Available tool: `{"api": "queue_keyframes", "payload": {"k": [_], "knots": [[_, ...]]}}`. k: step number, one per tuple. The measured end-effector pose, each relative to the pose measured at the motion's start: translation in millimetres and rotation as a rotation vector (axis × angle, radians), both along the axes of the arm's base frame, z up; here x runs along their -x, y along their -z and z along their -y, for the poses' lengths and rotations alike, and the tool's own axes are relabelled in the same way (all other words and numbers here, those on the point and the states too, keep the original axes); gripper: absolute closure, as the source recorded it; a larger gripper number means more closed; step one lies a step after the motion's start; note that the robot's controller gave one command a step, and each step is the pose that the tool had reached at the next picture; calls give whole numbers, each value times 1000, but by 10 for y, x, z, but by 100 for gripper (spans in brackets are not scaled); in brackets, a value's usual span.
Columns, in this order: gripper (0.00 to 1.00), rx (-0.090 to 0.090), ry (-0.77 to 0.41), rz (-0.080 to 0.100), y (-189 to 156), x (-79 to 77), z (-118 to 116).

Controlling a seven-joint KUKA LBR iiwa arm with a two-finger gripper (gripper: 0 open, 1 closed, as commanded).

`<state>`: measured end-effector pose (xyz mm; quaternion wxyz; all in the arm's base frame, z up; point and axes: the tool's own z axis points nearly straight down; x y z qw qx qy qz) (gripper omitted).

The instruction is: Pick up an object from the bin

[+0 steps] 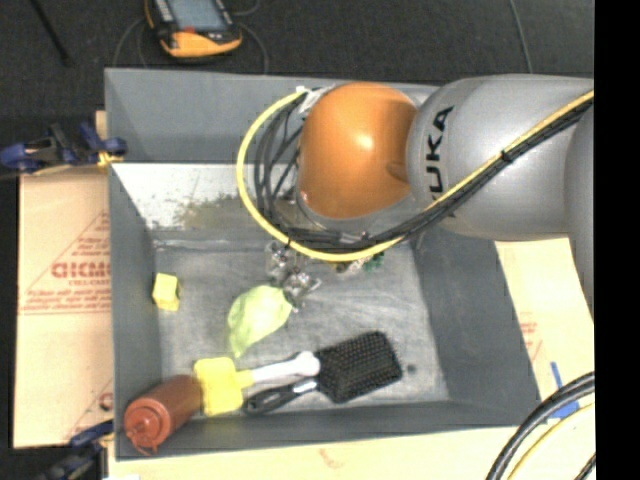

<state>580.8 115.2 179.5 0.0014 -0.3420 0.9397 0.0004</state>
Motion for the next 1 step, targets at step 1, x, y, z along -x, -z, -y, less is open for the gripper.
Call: {"api": "queue_keyframes", "payload": {"k": [1], "knots": [[100,0,1,0,0,0,-1]]}}
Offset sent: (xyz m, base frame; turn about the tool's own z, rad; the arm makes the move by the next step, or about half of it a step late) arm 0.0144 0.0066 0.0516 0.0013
